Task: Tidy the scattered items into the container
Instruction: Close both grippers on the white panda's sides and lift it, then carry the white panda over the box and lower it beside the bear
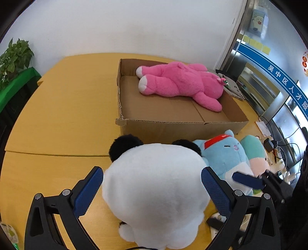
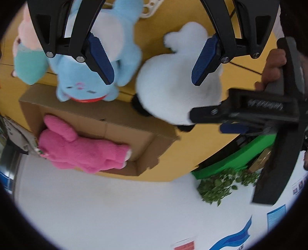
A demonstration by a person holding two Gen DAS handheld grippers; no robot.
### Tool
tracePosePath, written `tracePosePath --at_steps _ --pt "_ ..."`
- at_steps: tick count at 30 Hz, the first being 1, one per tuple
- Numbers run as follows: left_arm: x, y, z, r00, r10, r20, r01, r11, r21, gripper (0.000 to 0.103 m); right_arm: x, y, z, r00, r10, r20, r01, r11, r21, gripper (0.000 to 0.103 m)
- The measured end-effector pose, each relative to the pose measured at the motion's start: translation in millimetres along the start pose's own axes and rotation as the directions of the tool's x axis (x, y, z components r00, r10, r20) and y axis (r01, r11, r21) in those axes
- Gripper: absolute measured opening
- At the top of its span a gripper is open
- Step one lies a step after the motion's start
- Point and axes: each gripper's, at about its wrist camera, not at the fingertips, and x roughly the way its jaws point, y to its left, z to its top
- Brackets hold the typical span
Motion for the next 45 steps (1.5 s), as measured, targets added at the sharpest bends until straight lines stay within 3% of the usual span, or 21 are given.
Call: tracePosePath --at_steps 2,5,8,10,12,15,17,19,24,28,33,36,40,45 --pt "16 3 -1 0.999 -0.008 -0.048 0.008 1.0 0.008 0.103 19 15 -9 0.998 0.037 -0.053 -0.037 0.999 0.011 0.083" --pt "27 8 -5 0.992 -0.104 -0.075 0.103 0.995 -0.011 0.103 40 26 -17 0.993 0.08 -0.09 -0.077 0.996 0.04 0.084" --pt "30 3 -8 0.99 -0.109 -0.085 0.111 0.994 0.021 0.103 54 25 -20 0.993 0.074 -0.088 -0.064 0.992 0.106 0.09" --pt "30 3 -10 0.988 -0.12 -0.092 0.123 0.992 0.029 0.097 64 20 -19 0.989 0.116 -0.096 -0.099 0.982 0.163 0.102" --pt "29 4 -11 0.986 -0.131 -0.101 0.134 0.991 0.018 0.089 73 19 -20 0.987 0.127 -0.097 -0.108 0.977 0.183 0.103" --pt "19 3 -12 0.987 -0.139 -0.083 0.141 0.99 0.013 0.077 74 26 -25 0.994 0.083 -0.067 -0.074 0.989 0.13 0.085" --pt "8 1 -12 0.987 -0.149 -0.061 0.15 0.989 0.012 0.075 65 23 -24 0.993 0.114 -0.044 -0.106 0.983 0.147 0.069" --pt "-8 -7 -10 0.987 -0.16 -0.022 0.16 0.987 0.027 0.074 55 22 -22 0.992 0.122 -0.019 -0.118 0.983 0.139 0.063" --pt "-54 -31 15 0.979 -0.168 0.119 0.158 0.984 0.085 0.074 11 25 0 0.99 0.081 0.113 -0.09 0.993 0.08 0.061" --pt "-64 -45 64 0.966 -0.18 0.183 0.153 0.976 0.152 0.074 -18 9 42 0.977 0.06 0.206 -0.073 0.996 0.053 0.061" --pt "-40 -55 138 0.961 -0.186 0.204 0.15 0.973 0.178 0.074 -12 -27 105 0.968 0.026 0.25 -0.039 0.998 0.046 0.061" --pt "-14 -55 170 0.968 -0.16 0.191 0.129 0.978 0.166 0.075 9 -49 137 0.971 0.03 0.236 -0.044 0.997 0.056 0.061" --pt "41 -38 192 0.984 -0.13 0.119 0.117 0.986 0.115 0.075 55 -79 162 0.985 0.058 0.165 -0.076 0.992 0.101 0.061" --pt "119 6 200 0.993 -0.121 -0.005 0.121 0.993 0.012 0.077 128 -99 167 0.997 0.065 0.035 -0.07 0.987 0.148 0.061"
